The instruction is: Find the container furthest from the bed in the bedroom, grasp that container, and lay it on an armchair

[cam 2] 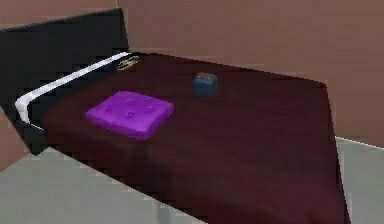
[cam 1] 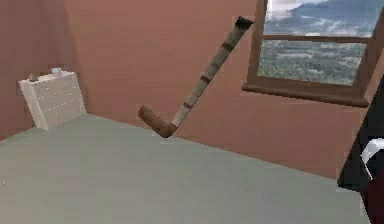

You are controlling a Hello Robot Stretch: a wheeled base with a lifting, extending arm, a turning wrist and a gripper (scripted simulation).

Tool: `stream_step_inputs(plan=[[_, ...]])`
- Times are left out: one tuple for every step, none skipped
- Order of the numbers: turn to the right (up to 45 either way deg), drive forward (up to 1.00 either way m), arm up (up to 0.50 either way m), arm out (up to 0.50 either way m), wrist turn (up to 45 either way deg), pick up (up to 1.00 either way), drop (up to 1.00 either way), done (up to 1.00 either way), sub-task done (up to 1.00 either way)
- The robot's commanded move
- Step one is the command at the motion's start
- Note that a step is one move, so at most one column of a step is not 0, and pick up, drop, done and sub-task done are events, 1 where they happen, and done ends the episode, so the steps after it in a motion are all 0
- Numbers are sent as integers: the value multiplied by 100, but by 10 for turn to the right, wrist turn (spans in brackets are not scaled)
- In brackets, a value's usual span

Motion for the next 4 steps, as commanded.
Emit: stream_step_inputs(plan=[[0,30,0,0,0,0,0,0,0],[-360,0,0,0,0,0,0,0,0],[0,100,0,0,0,0,0,0,0],[0,100,0,0,0,0,0,0,0]])
